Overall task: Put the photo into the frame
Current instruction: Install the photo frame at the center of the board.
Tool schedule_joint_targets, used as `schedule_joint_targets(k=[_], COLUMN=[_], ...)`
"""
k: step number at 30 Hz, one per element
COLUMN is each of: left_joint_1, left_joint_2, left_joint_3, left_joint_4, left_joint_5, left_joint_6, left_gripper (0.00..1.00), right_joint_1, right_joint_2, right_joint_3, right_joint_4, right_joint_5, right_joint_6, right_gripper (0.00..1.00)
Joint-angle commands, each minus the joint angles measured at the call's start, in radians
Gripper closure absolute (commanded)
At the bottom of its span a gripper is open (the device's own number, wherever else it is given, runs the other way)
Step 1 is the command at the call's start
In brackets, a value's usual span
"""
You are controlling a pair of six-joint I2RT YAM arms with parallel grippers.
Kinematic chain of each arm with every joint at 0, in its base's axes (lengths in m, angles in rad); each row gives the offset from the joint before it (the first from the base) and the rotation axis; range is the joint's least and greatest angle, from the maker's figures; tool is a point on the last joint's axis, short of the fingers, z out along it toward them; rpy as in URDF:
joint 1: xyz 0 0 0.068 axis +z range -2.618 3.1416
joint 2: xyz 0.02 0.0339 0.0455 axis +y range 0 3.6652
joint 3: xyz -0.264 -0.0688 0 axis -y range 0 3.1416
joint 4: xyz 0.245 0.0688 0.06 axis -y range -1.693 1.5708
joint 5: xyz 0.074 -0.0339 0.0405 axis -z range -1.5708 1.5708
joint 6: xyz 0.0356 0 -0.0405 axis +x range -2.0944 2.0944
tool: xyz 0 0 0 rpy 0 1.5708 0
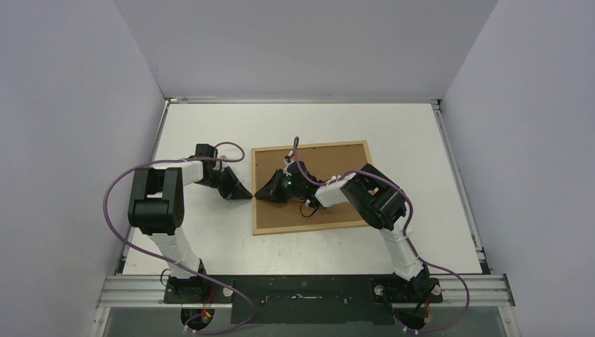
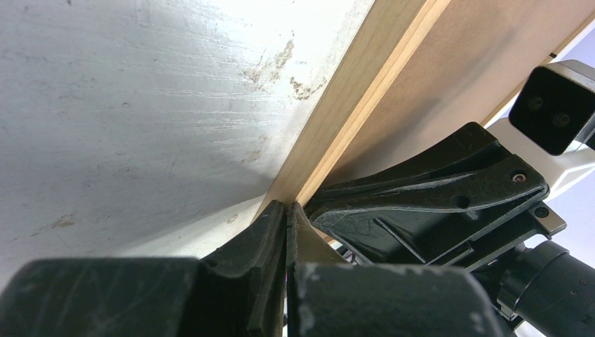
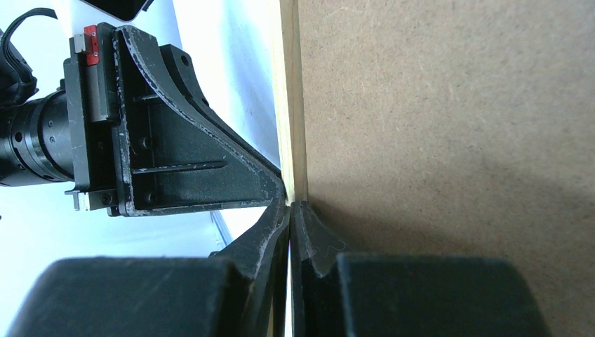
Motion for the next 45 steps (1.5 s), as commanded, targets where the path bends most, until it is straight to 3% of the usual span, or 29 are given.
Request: schedule_joint_targets(k=[1,9,22,28,40,45], left_joint_1=[-0.007,-0.007,-0.007,-0.007,-0.007,-0.007], left_joint_2=[0.064,0.064,0.063,0.061,0.064,0.067], left_joint_3=[-0.030,-0.028,-0.029,-0.032,-0.027,-0.027], left_joint_4=[-0.055,-0.060,-0.061,-0.060,-0.060,-0.061], left_joint_5=[-0.180,-0.180,-0.183,-0.185,-0.182,-0.181], left_joint_6=[0.048,0.049,0.050,0.048,0.048,0.048], left_gripper=[1.00,1.00,1.00,1.00,1.00,1.00], right_joint_1=[0.029,0.032,0.030,0.010,0.008,0.006], right_joint_2=[-0.038,-0.065,-0.091,-0.089,-0.058,-0.082], right_joint_3=[0.032,0.021,0.041,0.041,0.039,0.013], right_joint_4=[0.158,0.181,-0.110,-0.143,-0.107,0.042], right_joint_5=[-0.011,-0.005,0.080,0.118,0.084,0.064], right_joint_6=[0.002,-0.010,-0.117,-0.127,-0.099,-0.063], right_gripper=[1.00,1.00,1.00,0.99,0.98,0.97])
